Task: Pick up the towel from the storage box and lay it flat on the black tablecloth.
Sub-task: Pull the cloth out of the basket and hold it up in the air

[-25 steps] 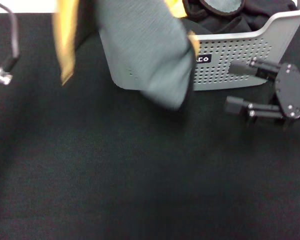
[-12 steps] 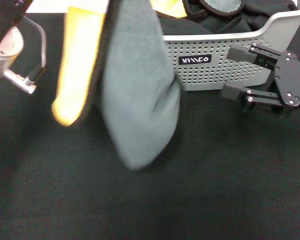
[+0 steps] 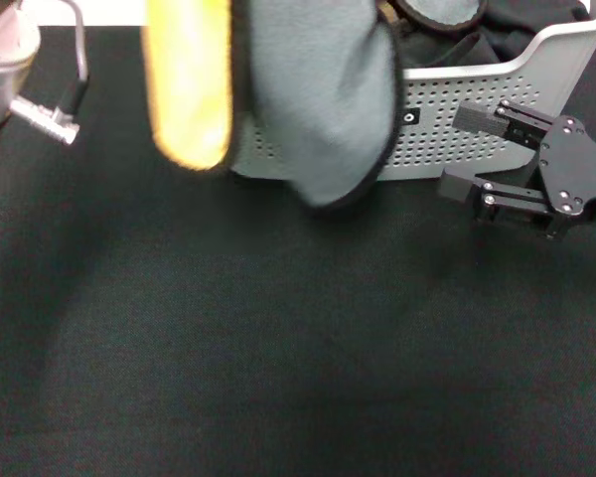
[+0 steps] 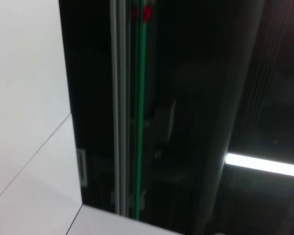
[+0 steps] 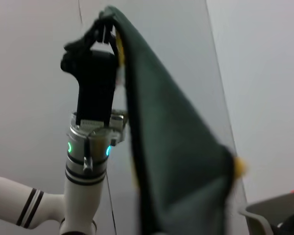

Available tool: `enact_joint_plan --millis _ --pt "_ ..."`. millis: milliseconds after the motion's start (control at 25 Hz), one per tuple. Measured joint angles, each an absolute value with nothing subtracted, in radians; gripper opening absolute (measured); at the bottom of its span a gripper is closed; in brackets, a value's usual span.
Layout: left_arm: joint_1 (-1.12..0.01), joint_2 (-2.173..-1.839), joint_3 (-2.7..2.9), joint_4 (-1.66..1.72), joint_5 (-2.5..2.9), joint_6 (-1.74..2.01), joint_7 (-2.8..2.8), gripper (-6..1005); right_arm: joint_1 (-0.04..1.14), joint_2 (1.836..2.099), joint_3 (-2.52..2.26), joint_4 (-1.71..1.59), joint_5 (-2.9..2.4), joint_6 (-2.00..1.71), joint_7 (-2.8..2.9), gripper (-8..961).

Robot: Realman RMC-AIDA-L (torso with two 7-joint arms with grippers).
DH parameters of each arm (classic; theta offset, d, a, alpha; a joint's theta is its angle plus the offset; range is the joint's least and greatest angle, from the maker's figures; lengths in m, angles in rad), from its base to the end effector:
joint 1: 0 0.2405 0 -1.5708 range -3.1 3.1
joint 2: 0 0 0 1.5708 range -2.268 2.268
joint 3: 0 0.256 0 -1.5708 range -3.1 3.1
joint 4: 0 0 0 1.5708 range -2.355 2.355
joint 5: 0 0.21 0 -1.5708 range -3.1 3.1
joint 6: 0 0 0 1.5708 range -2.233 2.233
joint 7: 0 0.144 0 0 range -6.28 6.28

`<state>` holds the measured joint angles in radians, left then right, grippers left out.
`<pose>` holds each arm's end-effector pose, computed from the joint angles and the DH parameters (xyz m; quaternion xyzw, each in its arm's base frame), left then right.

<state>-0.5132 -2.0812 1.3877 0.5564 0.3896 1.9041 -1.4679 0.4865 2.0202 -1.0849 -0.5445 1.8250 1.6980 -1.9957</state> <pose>-0.1448 0.3101 0.0666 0.6427 0.1224 0.7561 0.0131 0.2120 0.3153 0.0107 -0.8902 0.0850 0.4362 0.1006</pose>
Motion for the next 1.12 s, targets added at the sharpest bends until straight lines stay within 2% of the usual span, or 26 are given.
enact_joint_plan --millis 360,1120 --pt "-0.584 -2.099 1.413 0.561 0.288 1.902 -1.499 13 0.531 2.028 -1.162 -0.478 1.831 1.685 -2.037 798" --pt "-0.593 -2.101 1.48 0.541 0.203 1.899 -1.472 15 0.583 2.028 -1.18 -0.46 1.874 1.692 -2.06 792"
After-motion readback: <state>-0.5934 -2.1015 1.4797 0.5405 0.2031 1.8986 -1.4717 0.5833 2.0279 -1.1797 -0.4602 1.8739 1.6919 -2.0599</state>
